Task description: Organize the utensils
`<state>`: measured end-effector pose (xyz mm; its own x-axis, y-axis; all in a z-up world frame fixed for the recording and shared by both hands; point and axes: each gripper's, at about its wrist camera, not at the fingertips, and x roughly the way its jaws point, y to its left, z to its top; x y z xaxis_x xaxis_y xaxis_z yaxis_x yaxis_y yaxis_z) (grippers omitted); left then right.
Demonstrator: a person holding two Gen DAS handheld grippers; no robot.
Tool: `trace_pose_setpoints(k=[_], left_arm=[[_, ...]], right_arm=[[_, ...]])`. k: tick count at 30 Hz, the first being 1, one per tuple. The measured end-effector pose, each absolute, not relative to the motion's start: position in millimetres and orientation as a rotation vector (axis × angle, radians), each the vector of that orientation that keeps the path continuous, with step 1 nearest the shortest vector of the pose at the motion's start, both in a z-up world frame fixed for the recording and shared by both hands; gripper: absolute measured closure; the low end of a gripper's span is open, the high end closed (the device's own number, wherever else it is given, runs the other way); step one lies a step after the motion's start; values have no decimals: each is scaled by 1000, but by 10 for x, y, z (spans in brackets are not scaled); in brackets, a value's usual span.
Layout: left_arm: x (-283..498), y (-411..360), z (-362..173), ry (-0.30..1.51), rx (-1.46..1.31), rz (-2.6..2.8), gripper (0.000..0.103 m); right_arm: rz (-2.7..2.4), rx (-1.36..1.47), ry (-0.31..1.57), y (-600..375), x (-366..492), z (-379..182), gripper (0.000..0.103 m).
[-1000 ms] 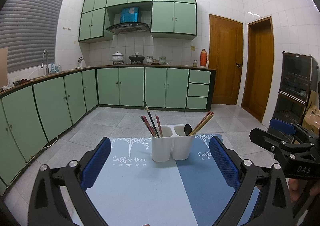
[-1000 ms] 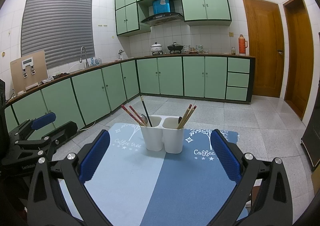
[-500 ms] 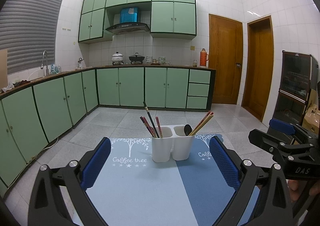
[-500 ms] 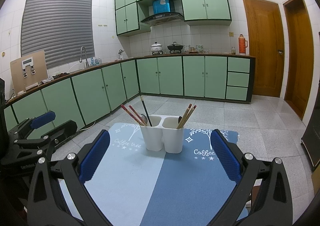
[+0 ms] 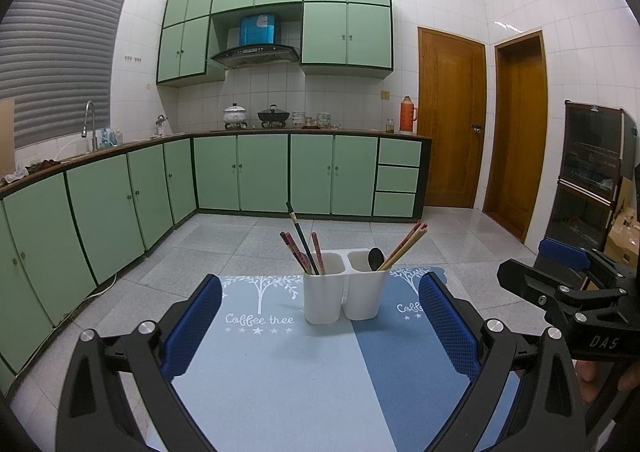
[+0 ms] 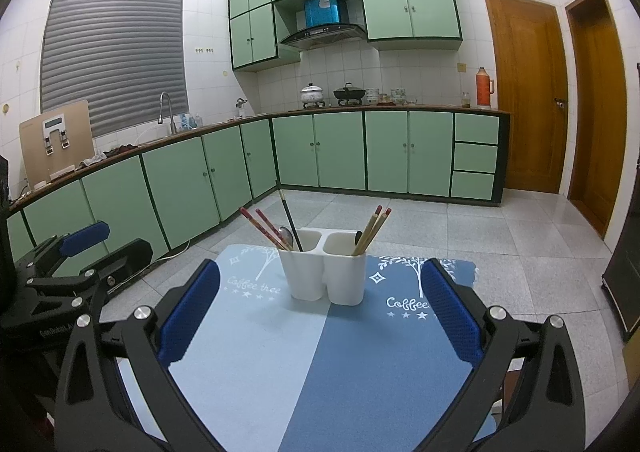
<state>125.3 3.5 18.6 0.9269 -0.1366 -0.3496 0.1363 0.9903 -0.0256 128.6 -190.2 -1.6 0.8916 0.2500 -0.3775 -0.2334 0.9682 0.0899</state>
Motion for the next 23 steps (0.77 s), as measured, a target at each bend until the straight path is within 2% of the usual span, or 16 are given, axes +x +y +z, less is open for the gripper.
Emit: trace_pose_setpoints(k=[23], left_arm=[[1271,-2,166,370,-9,-133,6]], right_arm=[[248,42,402,-1944,1303,-66,5]])
